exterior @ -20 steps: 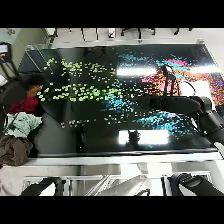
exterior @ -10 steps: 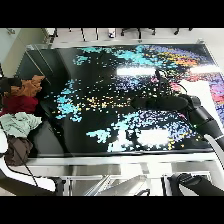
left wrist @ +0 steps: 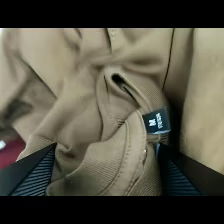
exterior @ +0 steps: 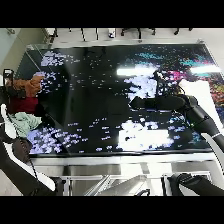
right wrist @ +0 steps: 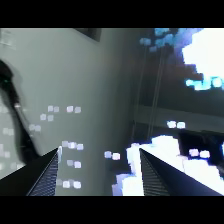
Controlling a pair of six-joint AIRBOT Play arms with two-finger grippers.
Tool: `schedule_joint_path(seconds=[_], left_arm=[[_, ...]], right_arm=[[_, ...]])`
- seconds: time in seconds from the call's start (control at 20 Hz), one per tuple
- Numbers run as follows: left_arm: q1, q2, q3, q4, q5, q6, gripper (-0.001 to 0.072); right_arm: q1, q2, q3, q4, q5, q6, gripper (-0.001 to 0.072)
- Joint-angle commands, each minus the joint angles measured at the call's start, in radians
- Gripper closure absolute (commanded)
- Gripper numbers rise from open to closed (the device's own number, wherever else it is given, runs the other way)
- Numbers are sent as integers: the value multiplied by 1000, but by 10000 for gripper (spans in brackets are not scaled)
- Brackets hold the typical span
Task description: Fold the shirts.
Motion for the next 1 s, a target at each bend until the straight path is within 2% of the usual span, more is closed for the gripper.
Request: schedule_joint_path(seconds=[0.0, 0.05, 0.15, 0.3, 0.5, 0.7, 0.75, 0.95], left_arm=[[-2, -53, 41, 35, 128, 0, 414], [-10, -48, 42, 35, 144, 0, 685], [-32, -23, 52, 34, 138, -12, 685], [-87, 38, 124, 34, 132, -99, 685], [-172, 208, 78, 34, 92, -105, 684], [-299, 387, 61, 19, 263, -121, 685], [-348, 453, 62, -45, 304, -145, 686], [-570, 662, 126, -512, 444, -156, 686]], right_arm=[[1, -1, 0, 0, 2, 0, 159], [1, -1, 0, 0, 2, 0, 161], [1, -1, 0, 3, -6, 0, 207], [1, -1, 0, 4, -6, 0, 206], [1, 0, 0, 31, -12, 0, 206], [0, 0, 0, 53, -51, 0, 206], [0, 0, 0, 53, -50, 0, 207], [-5, 19, 8, 42, -75, -10, 206]])
